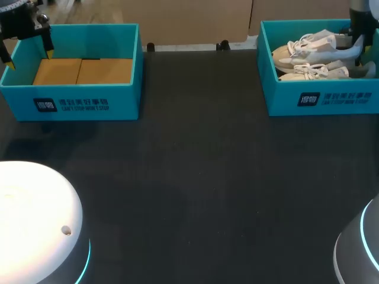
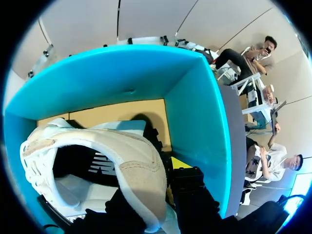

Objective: Take the shoe out of the shoebox, open the shoe tongue, remove and reinsert the insole, then place the shoe into the shoebox

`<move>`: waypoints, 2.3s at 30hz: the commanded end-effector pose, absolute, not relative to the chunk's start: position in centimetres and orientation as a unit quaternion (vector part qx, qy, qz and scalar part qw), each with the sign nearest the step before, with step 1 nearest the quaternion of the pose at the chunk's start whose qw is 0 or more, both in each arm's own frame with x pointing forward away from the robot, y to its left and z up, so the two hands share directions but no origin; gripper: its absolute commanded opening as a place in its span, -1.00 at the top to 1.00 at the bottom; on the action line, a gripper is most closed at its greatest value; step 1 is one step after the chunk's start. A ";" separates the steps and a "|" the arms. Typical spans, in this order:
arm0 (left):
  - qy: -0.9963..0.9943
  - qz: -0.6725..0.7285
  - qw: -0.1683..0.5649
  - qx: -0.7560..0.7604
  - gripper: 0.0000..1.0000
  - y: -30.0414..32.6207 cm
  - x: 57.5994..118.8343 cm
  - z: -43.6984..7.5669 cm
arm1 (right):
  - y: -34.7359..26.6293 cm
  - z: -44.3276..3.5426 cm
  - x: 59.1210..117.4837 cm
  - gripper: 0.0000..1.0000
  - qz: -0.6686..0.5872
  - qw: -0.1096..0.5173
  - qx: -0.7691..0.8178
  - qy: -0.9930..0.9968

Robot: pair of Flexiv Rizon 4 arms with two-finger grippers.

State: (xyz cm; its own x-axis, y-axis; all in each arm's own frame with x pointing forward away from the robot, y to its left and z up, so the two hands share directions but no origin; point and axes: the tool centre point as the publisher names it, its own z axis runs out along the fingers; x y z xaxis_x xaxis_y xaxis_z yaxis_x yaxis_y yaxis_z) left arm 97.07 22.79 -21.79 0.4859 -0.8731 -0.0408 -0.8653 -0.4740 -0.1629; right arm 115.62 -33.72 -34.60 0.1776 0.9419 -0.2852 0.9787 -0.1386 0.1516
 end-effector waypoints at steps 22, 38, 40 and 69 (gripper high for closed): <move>0.506 -0.024 0.081 -0.858 -1.00 22.8 97.1 -21.8 | -34.2 -38.2 117.3 1.00 -0.081 0.097 0.756 0.642; 0.506 -0.024 0.081 -0.858 -1.00 22.8 97.1 -21.8 | -34.3 -35.9 117.1 -0.90 -0.056 0.087 0.757 0.645; 0.506 -0.024 0.081 -0.858 -1.00 22.8 97.1 -21.8 | -34.0 -34.8 117.0 -1.00 -0.050 0.091 0.757 0.645; 0.506 -0.024 0.081 -0.858 -1.00 22.8 97.1 -21.8 | -23.8 -18.8 106.5 -1.00 0.042 0.077 0.733 0.675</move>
State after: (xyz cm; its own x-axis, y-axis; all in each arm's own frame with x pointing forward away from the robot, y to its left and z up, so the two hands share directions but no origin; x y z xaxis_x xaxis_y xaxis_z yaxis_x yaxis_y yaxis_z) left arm 97.07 22.79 -21.79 0.4859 -0.8731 -0.0408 -0.8653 -0.4739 -0.1631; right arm 111.17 -24.55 -20.29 0.0824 0.9961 -0.0321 0.9954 -0.0806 0.0521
